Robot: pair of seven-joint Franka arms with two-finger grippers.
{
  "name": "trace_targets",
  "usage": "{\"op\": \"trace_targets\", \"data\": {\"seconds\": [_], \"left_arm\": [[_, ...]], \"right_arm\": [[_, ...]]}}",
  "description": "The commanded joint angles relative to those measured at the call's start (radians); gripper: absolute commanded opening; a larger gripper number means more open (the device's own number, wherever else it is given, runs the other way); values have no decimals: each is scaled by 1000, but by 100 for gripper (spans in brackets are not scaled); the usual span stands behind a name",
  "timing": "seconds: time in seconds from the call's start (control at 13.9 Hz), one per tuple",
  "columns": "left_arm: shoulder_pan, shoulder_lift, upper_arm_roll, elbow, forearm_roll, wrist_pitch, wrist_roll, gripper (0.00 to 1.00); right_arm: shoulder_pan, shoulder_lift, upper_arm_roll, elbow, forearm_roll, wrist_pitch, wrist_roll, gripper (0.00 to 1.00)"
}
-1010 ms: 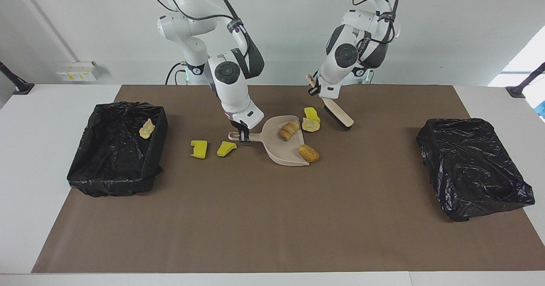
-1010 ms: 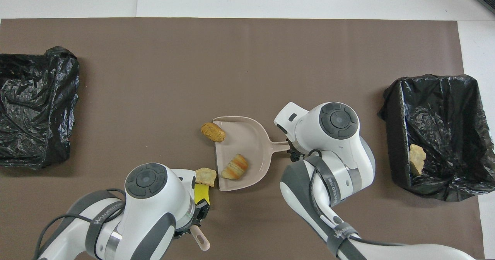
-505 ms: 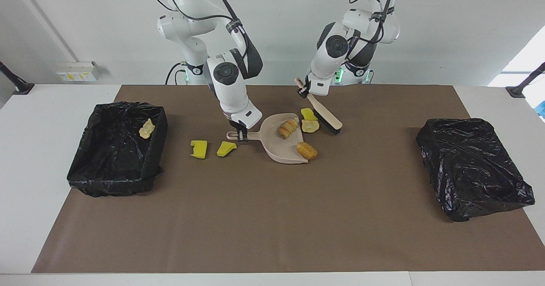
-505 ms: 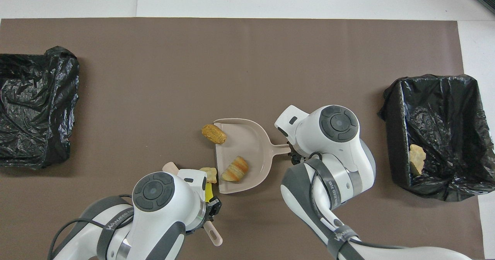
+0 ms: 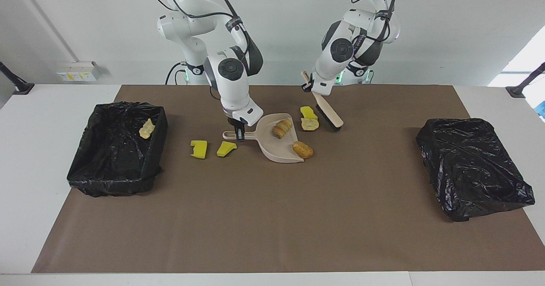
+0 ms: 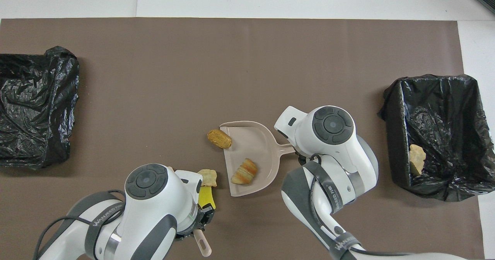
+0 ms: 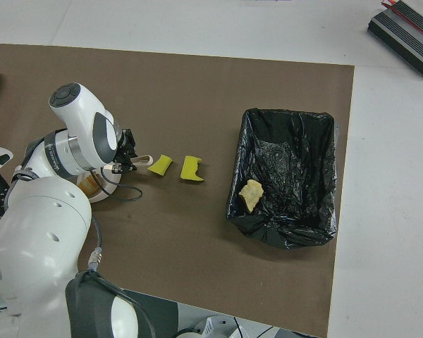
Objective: Sweep and dump trash in bin
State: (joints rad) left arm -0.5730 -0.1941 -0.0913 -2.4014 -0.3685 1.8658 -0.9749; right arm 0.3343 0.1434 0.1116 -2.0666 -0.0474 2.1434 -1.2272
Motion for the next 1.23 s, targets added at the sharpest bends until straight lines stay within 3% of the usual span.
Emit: {"op": "trace_targets", "data": {"seconds": [0.0, 0.29, 0.72, 1.01, 1.15], "left_arm": [[-22, -34, -1, -36, -36, 18, 15, 0], [-97, 22, -1, -36, -37, 162, 62, 0], [-93, 100, 2, 65, -35, 203, 278, 0], [-85, 93, 5, 105, -33, 162, 376, 0], [-35, 76, 12, 114, -20, 66, 453, 0]], "right_arm": [[-5, -36, 6, -4, -48, -40, 53, 0], [14, -47, 8, -36, -48, -21, 141, 0], [81, -10, 11, -43, -34, 56, 340, 0], [83, 21, 11, -35, -28, 110, 382, 0], [83, 25, 11, -32, -28, 119, 388, 0]]}}
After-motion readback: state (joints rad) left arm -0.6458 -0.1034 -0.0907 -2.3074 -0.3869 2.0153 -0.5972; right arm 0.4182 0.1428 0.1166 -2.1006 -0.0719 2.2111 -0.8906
